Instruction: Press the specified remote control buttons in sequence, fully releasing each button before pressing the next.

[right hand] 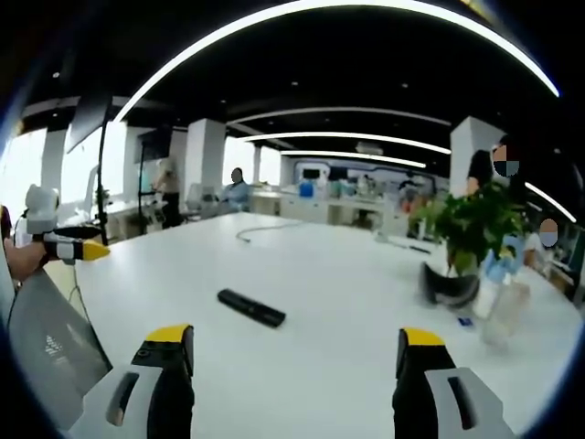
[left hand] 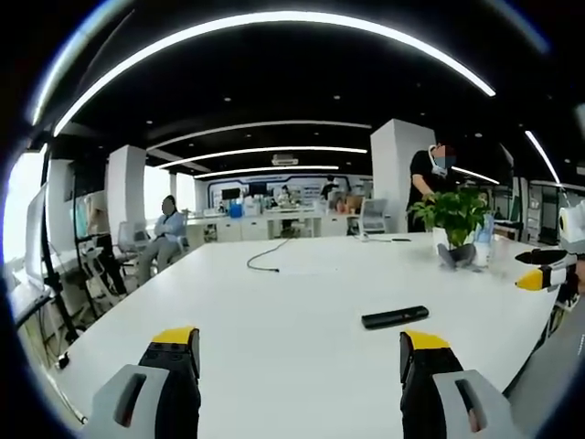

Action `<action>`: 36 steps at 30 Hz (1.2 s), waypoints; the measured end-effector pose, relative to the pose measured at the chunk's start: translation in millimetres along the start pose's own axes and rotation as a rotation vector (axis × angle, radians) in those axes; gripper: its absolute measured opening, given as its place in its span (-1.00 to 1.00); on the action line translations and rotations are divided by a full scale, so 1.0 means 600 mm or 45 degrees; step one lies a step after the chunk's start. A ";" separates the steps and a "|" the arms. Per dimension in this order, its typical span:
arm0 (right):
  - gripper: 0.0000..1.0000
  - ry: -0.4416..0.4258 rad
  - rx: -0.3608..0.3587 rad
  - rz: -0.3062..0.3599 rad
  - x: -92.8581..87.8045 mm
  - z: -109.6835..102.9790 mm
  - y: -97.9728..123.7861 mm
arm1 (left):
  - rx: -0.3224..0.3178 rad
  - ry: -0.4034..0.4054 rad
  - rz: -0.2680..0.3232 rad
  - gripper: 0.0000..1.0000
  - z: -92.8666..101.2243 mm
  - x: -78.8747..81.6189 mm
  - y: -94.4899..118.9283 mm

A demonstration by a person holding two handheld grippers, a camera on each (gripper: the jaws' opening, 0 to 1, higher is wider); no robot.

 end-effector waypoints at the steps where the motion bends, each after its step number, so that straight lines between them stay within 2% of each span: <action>1: 0.82 0.002 -0.001 0.000 0.000 0.000 0.000 | -0.004 -0.004 -0.004 0.88 0.001 0.000 0.000; 21: 0.82 0.018 -0.003 0.017 0.003 0.000 0.002 | -0.020 -0.005 0.000 0.88 0.008 0.009 0.003; 27: 0.81 0.020 -0.009 0.022 0.003 0.000 0.003 | -0.072 0.004 -0.034 0.90 0.013 0.005 -0.002; 29: 0.81 0.016 -0.009 0.026 0.004 0.001 0.004 | -0.118 0.027 -0.065 0.91 0.017 0.002 -0.005; 32: 0.81 0.016 -0.011 0.028 0.004 0.001 0.004 | -0.106 -0.026 -0.091 0.94 0.018 0.001 -0.005; 36: 0.78 0.027 -0.016 0.041 0.007 0.001 0.006 | -0.179 -0.035 -0.129 1.00 0.028 -0.001 -0.008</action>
Point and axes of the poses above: the point that each gripper's makers call its tool centre point, and the gripper's own axes: y roughly backward along the fingers, z roughly to its right, x roughly out of its top, the point moved 8 cm from there along y, roughly backward along the fingers, and after that the axes turned 9 degrees about -y, right-handed, at the moved point
